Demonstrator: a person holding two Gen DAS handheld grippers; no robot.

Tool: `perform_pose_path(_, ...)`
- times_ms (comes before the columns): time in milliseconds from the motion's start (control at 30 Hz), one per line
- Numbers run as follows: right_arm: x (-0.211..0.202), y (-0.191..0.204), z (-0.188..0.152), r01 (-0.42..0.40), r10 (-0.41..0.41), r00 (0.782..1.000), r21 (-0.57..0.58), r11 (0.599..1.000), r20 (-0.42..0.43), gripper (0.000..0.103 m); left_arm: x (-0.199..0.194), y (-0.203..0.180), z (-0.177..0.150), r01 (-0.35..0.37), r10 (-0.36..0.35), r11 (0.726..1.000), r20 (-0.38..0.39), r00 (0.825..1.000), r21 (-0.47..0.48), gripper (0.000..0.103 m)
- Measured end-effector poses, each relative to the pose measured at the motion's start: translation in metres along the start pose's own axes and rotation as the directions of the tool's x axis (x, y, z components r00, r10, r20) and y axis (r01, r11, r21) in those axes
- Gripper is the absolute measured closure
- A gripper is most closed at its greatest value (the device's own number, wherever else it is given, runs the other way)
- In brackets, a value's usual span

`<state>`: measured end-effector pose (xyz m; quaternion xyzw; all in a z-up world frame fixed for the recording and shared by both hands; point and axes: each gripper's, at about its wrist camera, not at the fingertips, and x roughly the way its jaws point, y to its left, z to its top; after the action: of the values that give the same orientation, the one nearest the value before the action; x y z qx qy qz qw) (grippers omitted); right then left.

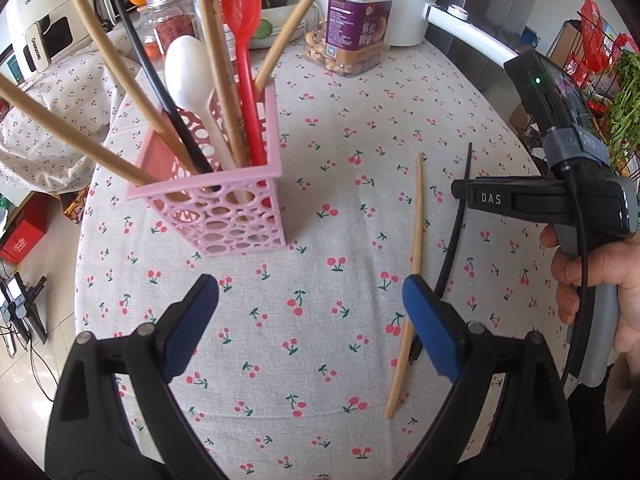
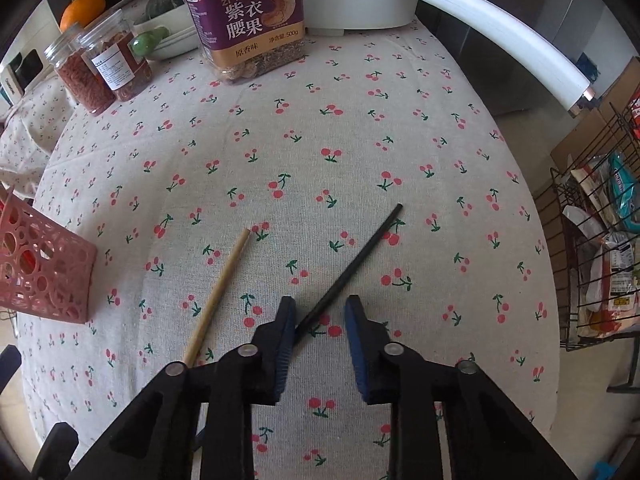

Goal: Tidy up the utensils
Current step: 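Grasp the black chopstick with right tool while left tool grasps the last wooden chopstick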

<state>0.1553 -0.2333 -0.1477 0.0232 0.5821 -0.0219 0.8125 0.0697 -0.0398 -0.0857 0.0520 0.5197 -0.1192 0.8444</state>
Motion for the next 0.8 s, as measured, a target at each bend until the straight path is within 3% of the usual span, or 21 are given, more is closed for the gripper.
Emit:
perform_pose_path(133, -0.002, -0.014, -0.005, -0.067, 0.068, 0.997, 0.036, 0.997, -0.029, 0.095, 0.003, -0.010, 0.003, 0.008, -0.008, 1.000, -0.001, 1.000, 0.020, 0.010)
perform_pose_path(300, -0.008, -0.039, -0.014, -0.146, 0.150, 0.988, 0.085, 0.986, -0.041, 0.097, 0.010, -0.029, 0.011, 0.037, -0.036, 0.998, -0.007, 0.999, 0.049, 0.010)
perform_pose_path(467, -0.025, -0.062, -0.022, -0.210, 0.213, 0.977, 0.113, 0.971, -0.015, 0.097, 0.022, -0.047, 0.023, 0.111, -0.110, 0.992, -0.023, 0.994, 0.054, 0.012)
perform_pose_path(533, -0.033, -0.071, -0.026, -0.229, 0.230, 0.973, 0.118, 0.966, 0.000, 0.097, 0.028, -0.054, 0.028, 0.156, -0.154, 0.987, -0.032, 0.988, 0.047, 0.023)
perform_pose_path(600, -0.039, -0.078, -0.030, -0.244, 0.244, 0.970, 0.123, 0.962, 0.010, 0.097, 0.036, -0.061, 0.032, 0.207, -0.205, 0.977, -0.053, 0.977, 0.046, 0.047)
perform_pose_path(700, -0.044, -0.084, -0.036, -0.260, 0.260, 0.966, 0.124, 0.958, 0.020, 0.097, 0.046, -0.070, 0.036, 0.239, -0.234, 0.969, -0.073, 0.969, 0.057, 0.063)
perform_pose_path(800, -0.050, -0.091, -0.041, -0.274, 0.273, 0.962, 0.128, 0.953, 0.027, 0.097, 0.054, -0.072, 0.039, 0.254, -0.249, 0.966, -0.088, 0.964, 0.049, 0.071)
